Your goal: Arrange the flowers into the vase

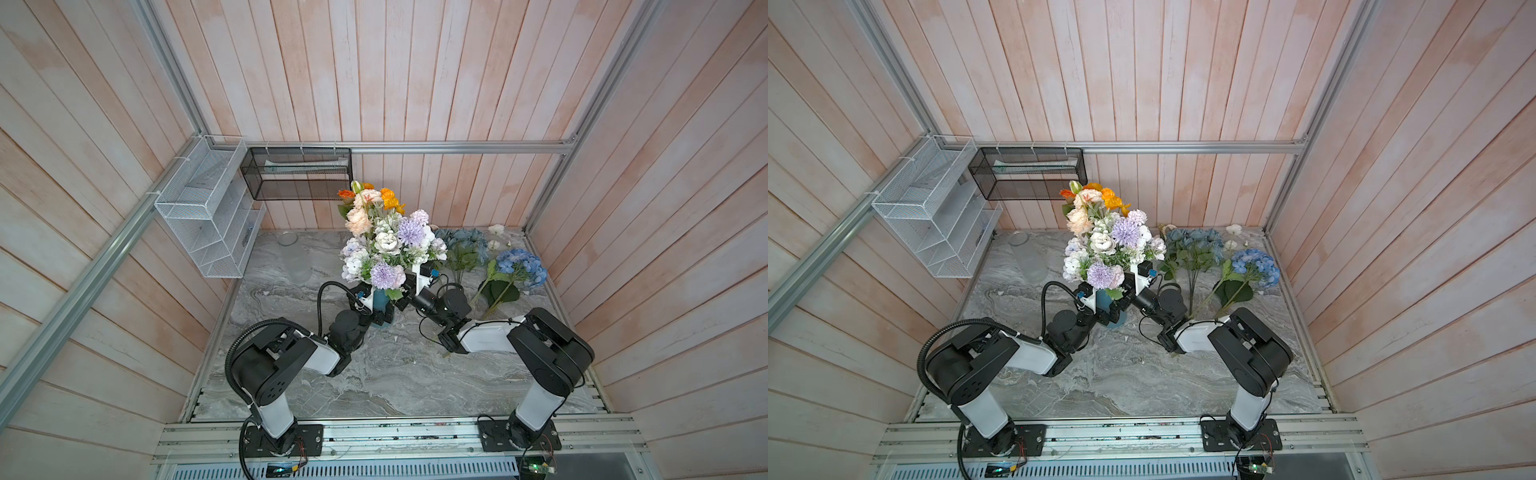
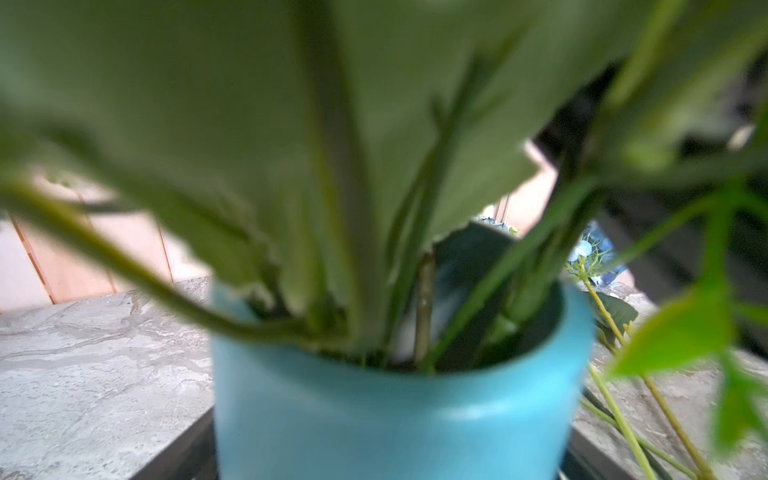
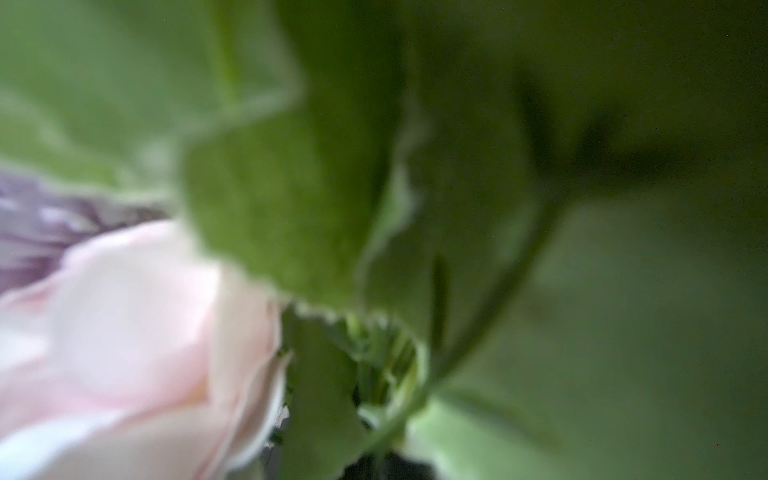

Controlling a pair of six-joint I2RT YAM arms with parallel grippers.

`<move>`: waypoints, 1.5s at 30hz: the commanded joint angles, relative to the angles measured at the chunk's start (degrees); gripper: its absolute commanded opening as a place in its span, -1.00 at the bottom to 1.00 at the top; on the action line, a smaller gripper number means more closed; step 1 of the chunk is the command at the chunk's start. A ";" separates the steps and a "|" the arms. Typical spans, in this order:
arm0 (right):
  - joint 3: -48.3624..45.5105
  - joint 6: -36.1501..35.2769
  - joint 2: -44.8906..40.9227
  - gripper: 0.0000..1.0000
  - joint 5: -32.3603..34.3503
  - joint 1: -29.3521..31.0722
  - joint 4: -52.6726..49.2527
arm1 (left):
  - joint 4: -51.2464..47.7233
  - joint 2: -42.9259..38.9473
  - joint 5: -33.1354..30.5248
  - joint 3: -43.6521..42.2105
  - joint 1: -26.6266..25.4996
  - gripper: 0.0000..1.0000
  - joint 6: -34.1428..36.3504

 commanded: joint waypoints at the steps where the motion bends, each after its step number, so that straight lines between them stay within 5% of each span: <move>1: -0.08 1.02 -1.65 -1.00 -2.54 -0.10 -2.93 | 5.36 1.42 0.42 1.56 0.24 0.90 1.41; 8: 0.33 0.19 -3.77 -0.98 -3.10 -0.48 -8.69 | 8.29 3.35 0.61 1.78 0.20 0.50 2.71; 12: 0.06 0.69 -5.23 -0.70 -3.76 -1.39 -10.09 | 8.78 3.72 0.80 1.36 0.24 0.36 3.09; 18: 1.17 0.36 -8.94 -0.35 -7.50 -3.53 -13.80 | 8.97 3.74 0.99 0.62 0.22 0.32 2.94; 29: -1.14 -1.43 -16.41 -0.21 -8.42 -5.74 -19.14 | 7.11 3.13 0.90 1.35 0.25 0.30 3.30; 37: -0.08 -3.19 -13.86 -0.92 -9.34 -5.97 -19.33 | 6.37 2.74 1.03 1.61 0.37 0.28 3.29; 45: 1.01 -7.05 -11.31 -1.00 -9.51 -5.09 -22.70 | 5.90 2.61 1.34 1.92 0.32 0.28 3.05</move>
